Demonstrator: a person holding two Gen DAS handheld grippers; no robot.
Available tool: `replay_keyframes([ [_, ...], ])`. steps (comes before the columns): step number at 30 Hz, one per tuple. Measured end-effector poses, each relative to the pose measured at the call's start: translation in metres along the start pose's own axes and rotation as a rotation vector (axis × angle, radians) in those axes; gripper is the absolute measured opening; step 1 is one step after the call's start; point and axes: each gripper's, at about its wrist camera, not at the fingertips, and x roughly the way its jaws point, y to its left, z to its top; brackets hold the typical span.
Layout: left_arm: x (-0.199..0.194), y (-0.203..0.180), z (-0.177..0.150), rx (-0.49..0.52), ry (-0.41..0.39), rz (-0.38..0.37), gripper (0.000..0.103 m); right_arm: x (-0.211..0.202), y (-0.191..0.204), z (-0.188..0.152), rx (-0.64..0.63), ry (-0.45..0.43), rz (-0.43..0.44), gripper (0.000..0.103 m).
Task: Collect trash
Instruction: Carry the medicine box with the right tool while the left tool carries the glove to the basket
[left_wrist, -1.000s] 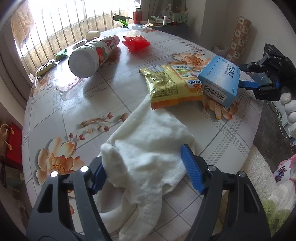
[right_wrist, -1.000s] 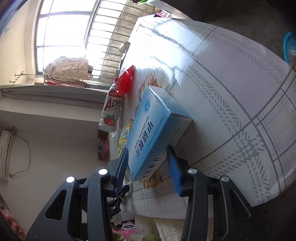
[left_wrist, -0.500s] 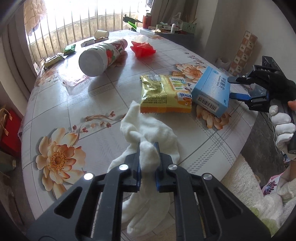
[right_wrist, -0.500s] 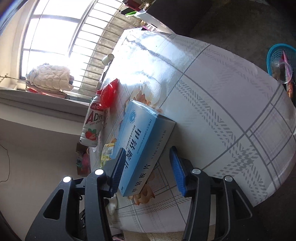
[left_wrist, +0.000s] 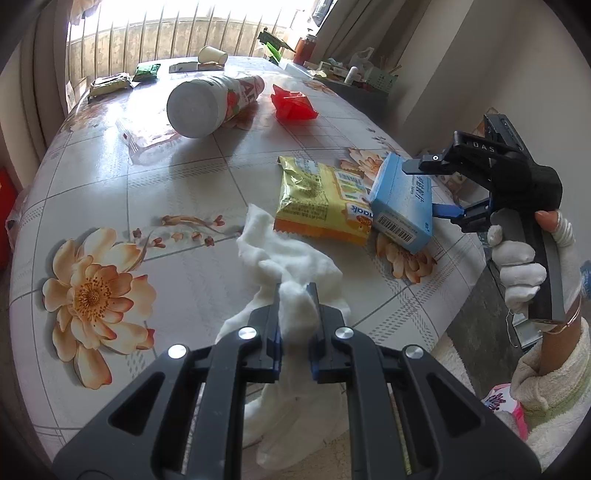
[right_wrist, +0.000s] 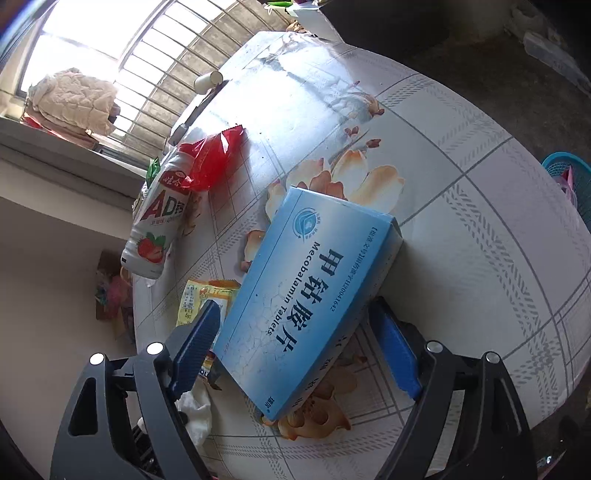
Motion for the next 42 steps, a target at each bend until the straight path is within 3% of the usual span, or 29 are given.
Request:
replay_keyframes([
  [3,0.004,0.000,-0.002,-0.007,0.007,-0.014,0.009,0.012,0.017,0.016,-0.073,-0.024,-0.112,0.081],
  [6,0.009,0.002,-0.003,-0.015,0.011,-0.026,0.009,0.021,0.031,0.023,-0.127,-0.021,-0.171,0.082],
  [13,0.015,0.004,-0.005,-0.023,0.007,-0.043,0.009,0.030,0.049,0.001,-0.308,-0.080,-0.325,0.086],
  [16,0.015,0.004,-0.005,-0.019,0.005,-0.042,0.009,0.024,0.046,-0.008,-0.337,-0.109,-0.342,0.081],
  [20,0.016,0.005,-0.004,-0.018,0.003,-0.038,0.009,0.006,0.036,-0.012,-0.314,-0.134,-0.318,0.079],
  [23,0.014,0.004,-0.004,-0.018,-0.002,-0.032,0.009,-0.016,0.041,-0.016,-0.319,-0.175,-0.238,0.079],
  [25,0.009,0.003,-0.004,-0.018,-0.010,-0.034,0.009,-0.032,0.049,-0.022,-0.347,-0.204,-0.171,0.079],
  [30,-0.013,0.001,-0.003,0.006,-0.054,-0.042,0.009,-0.045,0.072,-0.039,-0.439,-0.213,-0.114,0.079],
  [42,-0.086,-0.011,0.012,0.051,-0.277,-0.186,0.009,-0.032,0.082,-0.059,-0.463,-0.159,-0.032,0.078],
])
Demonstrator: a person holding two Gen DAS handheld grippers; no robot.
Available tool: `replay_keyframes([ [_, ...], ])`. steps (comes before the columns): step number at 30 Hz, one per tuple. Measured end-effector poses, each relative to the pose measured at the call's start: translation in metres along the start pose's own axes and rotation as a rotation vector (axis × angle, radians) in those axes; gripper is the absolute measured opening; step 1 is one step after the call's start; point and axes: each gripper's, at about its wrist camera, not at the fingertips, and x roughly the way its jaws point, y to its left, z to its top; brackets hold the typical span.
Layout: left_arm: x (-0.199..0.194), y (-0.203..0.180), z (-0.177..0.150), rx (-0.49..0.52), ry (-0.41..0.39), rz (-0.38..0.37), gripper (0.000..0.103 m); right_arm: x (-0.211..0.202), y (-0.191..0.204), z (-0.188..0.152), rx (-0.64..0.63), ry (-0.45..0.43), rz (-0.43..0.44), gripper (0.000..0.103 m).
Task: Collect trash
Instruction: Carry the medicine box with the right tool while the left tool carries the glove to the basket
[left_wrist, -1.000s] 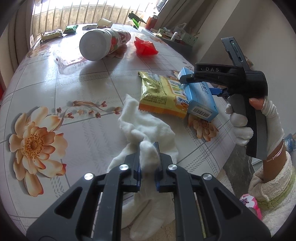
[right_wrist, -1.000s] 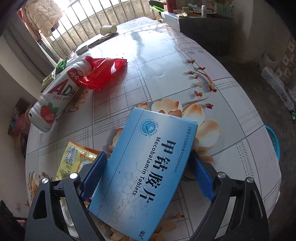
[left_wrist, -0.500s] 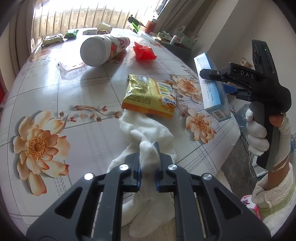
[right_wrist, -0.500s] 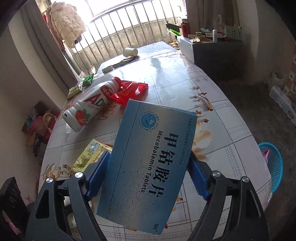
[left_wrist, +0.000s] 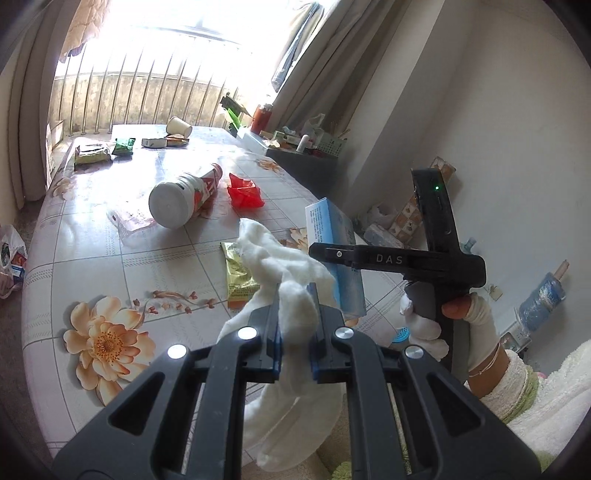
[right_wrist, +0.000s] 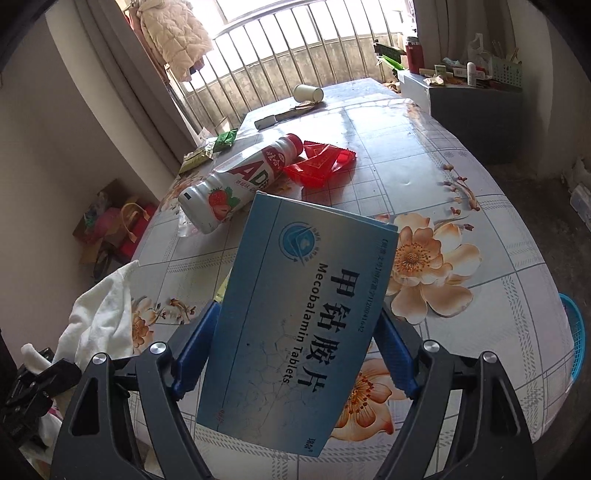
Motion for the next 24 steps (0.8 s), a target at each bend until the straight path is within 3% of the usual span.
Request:
replay_keyframes([
  [10,0.015,-0.024,0.025,0.011,0.029,-0.021,0.009,-0.043,-0.044,-0.023,0.128,-0.051,0.081,0.078],
  [17,0.060,-0.072,0.045,0.087,0.083,-0.110,0.009,-0.104,-0.124,-0.057,0.334,-0.154,0.060,0.078],
  [24,0.138,-0.156,0.060,0.142,0.197,-0.252,0.009,-0.176,-0.225,-0.104,0.587,-0.304,-0.015,0.078],
])
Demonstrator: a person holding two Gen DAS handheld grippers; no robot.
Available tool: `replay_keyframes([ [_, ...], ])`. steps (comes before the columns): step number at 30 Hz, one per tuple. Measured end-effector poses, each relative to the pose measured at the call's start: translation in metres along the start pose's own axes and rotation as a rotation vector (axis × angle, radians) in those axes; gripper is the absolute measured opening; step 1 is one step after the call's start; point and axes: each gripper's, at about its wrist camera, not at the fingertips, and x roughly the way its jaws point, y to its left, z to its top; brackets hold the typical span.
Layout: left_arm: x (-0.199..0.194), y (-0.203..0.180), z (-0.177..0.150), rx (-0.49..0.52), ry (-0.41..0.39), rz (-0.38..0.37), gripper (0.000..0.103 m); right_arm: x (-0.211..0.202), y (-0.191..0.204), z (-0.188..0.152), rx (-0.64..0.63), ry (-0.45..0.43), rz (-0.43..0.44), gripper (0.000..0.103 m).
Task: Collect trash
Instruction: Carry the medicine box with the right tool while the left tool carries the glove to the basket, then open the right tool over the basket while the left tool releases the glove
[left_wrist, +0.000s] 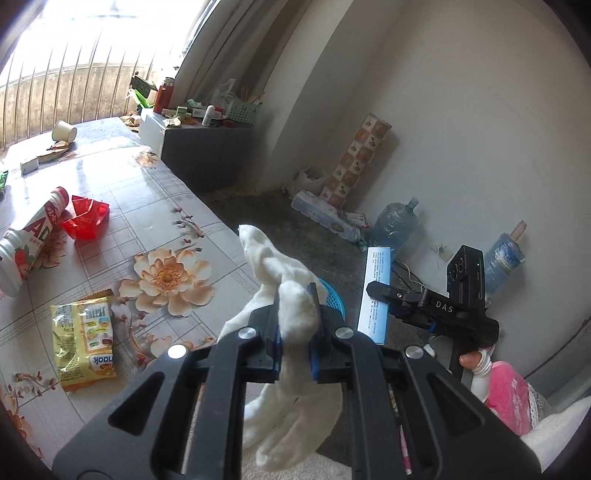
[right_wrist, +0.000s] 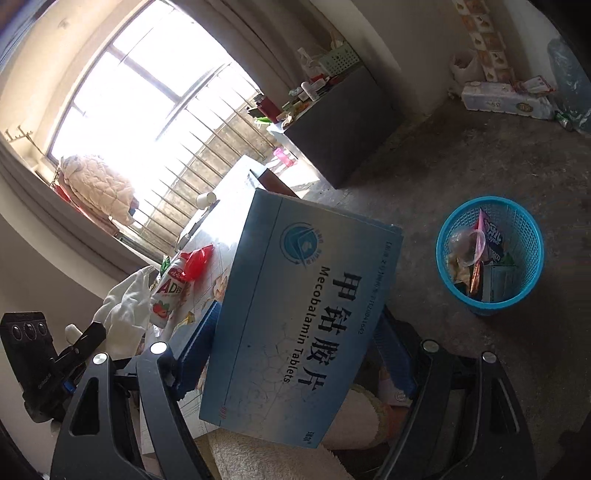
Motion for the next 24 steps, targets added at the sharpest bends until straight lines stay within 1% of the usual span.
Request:
replay_keyframes([
  [3,0.050,-0.028,0.016,0.030,0.063,-0.054,0.009,-0.021,-0.050,0.010,0.129,-0.052,-0.015,0.078],
  [6,0.111,-0.055,0.028,0.032,0.157,-0.102,0.009,-0.029,-0.099,0.015,0.262,-0.082,-0.014,0.078],
  [9,0.176,-0.074,0.035,0.019,0.267,-0.126,0.009,-0.017,-0.145,0.022,0.386,-0.080,0.017,0.078],
  [11,0.217,-0.084,0.036,0.007,0.336,-0.150,0.009,-0.004,-0.172,0.025,0.450,-0.060,0.023,0.078],
  [13,0.259,-0.090,0.036,-0.012,0.393,-0.154,0.009,0.011,-0.195,0.027,0.493,-0.039,0.023,0.078],
  [16,0.315,-0.096,0.031,-0.031,0.461,-0.147,0.010,0.038,-0.224,0.036,0.522,0.001,-0.017,0.078],
  [20,0.385,-0.101,0.030,-0.066,0.532,-0.132,0.010,0.073,-0.257,0.057,0.514,0.057,-0.074,0.078],
  [21,0.400,-0.102,0.030,-0.073,0.538,-0.119,0.012,0.083,-0.264,0.064,0.504,0.069,-0.086,0.078],
  [22,0.415,-0.102,0.031,-0.077,0.546,-0.100,0.021,0.093,-0.272,0.071,0.489,0.080,-0.097,0.079],
  [23,0.429,-0.100,0.031,-0.084,0.555,-0.078,0.027,0.103,-0.281,0.078,0.475,0.085,-0.119,0.079],
  [24,0.442,-0.097,0.032,-0.100,0.560,-0.053,0.042,0.112,-0.291,0.083,0.464,0.094,-0.153,0.080],
])
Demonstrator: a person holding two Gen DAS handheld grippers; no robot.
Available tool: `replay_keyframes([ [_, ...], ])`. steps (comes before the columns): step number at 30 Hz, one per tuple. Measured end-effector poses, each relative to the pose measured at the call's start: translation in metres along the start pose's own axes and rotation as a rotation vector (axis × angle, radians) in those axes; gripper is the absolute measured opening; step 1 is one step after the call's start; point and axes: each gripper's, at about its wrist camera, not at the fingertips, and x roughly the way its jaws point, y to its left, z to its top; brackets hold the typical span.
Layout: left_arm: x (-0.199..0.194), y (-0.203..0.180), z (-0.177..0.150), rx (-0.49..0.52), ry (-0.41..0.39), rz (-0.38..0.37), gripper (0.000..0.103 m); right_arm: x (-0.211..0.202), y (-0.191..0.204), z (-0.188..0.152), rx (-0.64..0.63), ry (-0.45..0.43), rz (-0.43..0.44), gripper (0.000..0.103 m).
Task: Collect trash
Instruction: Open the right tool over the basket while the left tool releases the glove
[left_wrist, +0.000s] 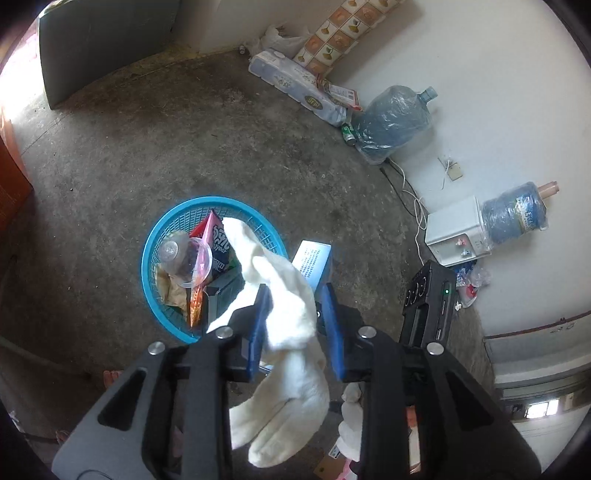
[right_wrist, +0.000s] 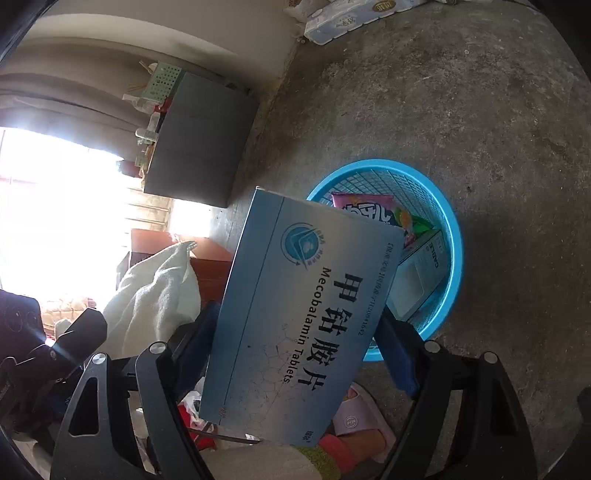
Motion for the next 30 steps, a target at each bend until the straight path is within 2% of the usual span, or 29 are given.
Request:
replay_keyframes([
  [1,0.008,0.004,0.004,-0.027,0.000,0.014,0.052,0.010,-0.005,0.008,-0.003,0.000,-0.034,0.082],
  [6,0.024,0.023,0.012,-0.114,0.031,-0.021,0.052,0.043,-0.036,0.029,-0.002,0.013,-0.164,0.082],
  [9,0.015,0.024,0.008,-0.091,0.014,-0.030,0.052,0.041,-0.049,0.025,0.017,-0.011,-0.188,0.082],
  [14,-0.021,0.016,-0.001,-0.045,-0.030,-0.066,0.052,0.008,-0.057,-0.002,0.057,-0.082,-0.147,0.082],
  [20,-0.097,-0.008,-0.032,0.064,-0.112,-0.115,0.053,-0.047,-0.039,-0.041,0.033,-0.171,-0.080,0.082],
  [25,-0.165,-0.009,-0.079,0.129,-0.173,-0.163,0.054,-0.090,-0.012,-0.071,0.008,-0.201,0.055,0.082],
  [30,-0.237,0.019,-0.139,0.141,-0.271,-0.124,0.055,-0.125,0.039,-0.101,-0.113,-0.216,0.146,0.082],
])
